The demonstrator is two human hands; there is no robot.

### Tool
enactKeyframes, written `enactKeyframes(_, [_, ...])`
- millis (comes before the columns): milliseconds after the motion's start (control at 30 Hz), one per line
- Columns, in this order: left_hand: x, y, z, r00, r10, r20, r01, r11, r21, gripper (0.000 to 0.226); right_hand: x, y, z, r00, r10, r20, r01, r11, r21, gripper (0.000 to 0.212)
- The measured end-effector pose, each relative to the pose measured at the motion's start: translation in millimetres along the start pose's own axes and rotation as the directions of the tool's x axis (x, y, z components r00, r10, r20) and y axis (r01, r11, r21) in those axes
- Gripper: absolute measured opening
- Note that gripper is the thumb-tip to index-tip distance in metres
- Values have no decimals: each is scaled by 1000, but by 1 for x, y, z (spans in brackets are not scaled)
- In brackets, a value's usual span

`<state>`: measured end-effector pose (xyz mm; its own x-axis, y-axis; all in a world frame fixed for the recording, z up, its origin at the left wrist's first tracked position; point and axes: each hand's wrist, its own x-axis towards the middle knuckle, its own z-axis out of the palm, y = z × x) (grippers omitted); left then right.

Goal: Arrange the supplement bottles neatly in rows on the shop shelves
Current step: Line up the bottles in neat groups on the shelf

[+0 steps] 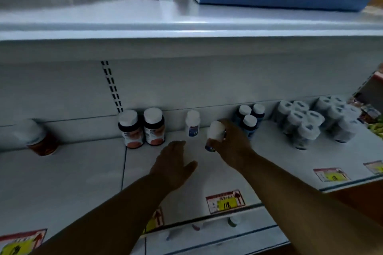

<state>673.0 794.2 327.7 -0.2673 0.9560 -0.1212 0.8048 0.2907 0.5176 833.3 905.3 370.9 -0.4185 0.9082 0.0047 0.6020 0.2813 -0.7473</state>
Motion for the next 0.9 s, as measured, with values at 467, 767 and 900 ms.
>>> enactKeyframes(467, [72,23,25,970,-216,-116,230,965,128,86,93,16,10,980,-177,92,189,972,-143,53])
enactKeyframes(767, [42,16,14,990,-137,-37,139,987,81,84,22,17,7,989,-148,15,148,974,-172,73])
enactKeyframes(900, [0,10,11,997,-39,-60,43,996,72,80,-30,13,12,979,-190,66,198,971,-134,61])
